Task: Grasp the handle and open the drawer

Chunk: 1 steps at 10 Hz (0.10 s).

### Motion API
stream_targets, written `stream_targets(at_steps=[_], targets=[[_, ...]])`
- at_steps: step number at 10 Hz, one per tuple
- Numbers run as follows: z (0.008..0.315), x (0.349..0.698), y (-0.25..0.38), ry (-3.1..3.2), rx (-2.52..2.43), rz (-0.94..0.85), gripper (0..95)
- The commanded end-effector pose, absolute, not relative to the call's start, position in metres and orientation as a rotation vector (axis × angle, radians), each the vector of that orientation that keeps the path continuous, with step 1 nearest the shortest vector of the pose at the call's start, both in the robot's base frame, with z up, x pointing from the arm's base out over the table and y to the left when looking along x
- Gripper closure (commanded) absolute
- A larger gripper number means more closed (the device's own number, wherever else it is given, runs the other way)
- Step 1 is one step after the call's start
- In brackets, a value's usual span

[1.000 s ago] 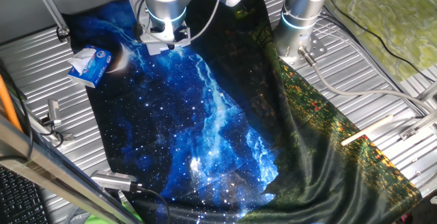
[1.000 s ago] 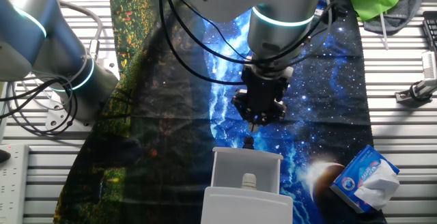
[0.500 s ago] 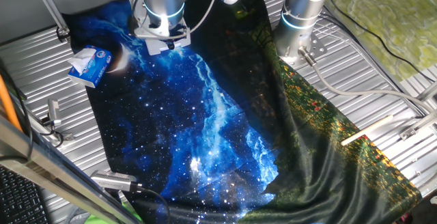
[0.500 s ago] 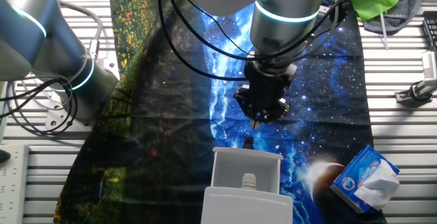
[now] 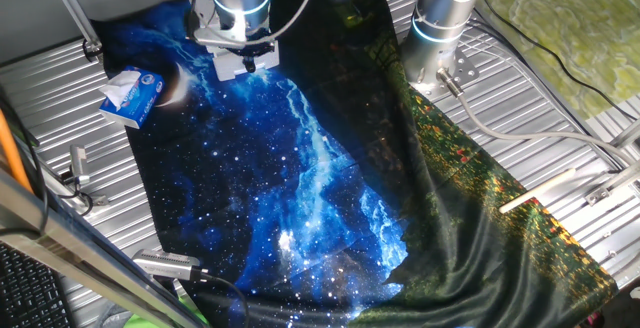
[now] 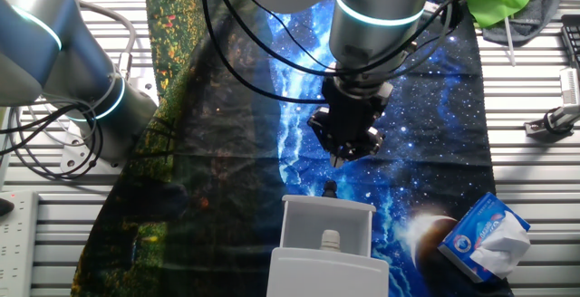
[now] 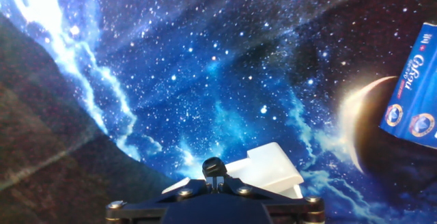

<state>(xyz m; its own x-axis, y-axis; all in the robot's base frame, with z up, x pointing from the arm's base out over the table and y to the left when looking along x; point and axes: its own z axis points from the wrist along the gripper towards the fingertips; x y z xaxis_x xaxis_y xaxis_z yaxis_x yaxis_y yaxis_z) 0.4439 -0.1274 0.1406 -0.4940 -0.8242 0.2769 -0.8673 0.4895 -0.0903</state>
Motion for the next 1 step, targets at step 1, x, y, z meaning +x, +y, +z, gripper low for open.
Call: stream_targets(at_steps=[1], targets=[[0.1436,0.4433,-0.1264,-2.555,1.450,0.301,95.0]])
